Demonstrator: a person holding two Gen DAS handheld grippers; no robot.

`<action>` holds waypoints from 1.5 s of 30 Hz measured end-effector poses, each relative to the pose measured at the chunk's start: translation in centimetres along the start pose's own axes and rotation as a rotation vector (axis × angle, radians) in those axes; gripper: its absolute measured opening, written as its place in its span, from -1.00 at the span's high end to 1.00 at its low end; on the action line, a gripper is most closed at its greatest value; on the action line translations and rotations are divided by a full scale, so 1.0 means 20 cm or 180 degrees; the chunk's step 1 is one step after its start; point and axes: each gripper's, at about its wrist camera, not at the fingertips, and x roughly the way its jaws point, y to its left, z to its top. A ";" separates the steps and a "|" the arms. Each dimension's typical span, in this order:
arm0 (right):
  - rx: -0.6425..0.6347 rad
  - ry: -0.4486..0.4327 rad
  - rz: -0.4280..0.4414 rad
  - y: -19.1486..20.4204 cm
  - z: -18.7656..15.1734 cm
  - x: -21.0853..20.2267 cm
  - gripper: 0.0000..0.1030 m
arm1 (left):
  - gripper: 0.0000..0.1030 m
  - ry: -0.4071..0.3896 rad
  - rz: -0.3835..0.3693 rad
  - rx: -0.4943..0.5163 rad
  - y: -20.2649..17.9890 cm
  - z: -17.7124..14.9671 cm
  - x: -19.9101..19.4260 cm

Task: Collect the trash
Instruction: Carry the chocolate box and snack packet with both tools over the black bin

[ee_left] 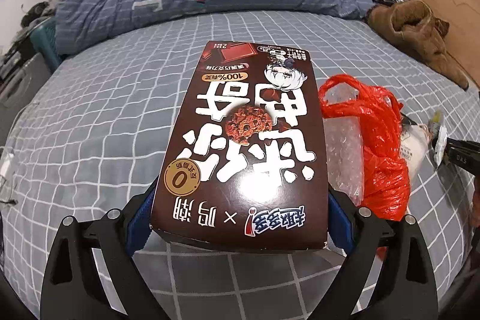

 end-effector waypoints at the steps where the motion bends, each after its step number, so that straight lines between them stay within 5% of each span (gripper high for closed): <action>1: -0.0007 -0.0059 -0.0043 0.01 0.00 -0.03 0.60 | -0.76 -0.0022 0.0015 -0.0021 0.00 -0.01 -0.02; 17: -0.0199 -0.0440 -0.0131 0.14 -0.07 -0.30 0.60 | -0.77 -0.0163 0.0120 -0.0193 -0.06 -0.08 -0.19; 45: -0.0234 -0.0591 0.0011 0.31 -0.32 -0.66 0.60 | -0.77 -0.0221 0.0012 -0.0282 -0.17 -0.30 -0.45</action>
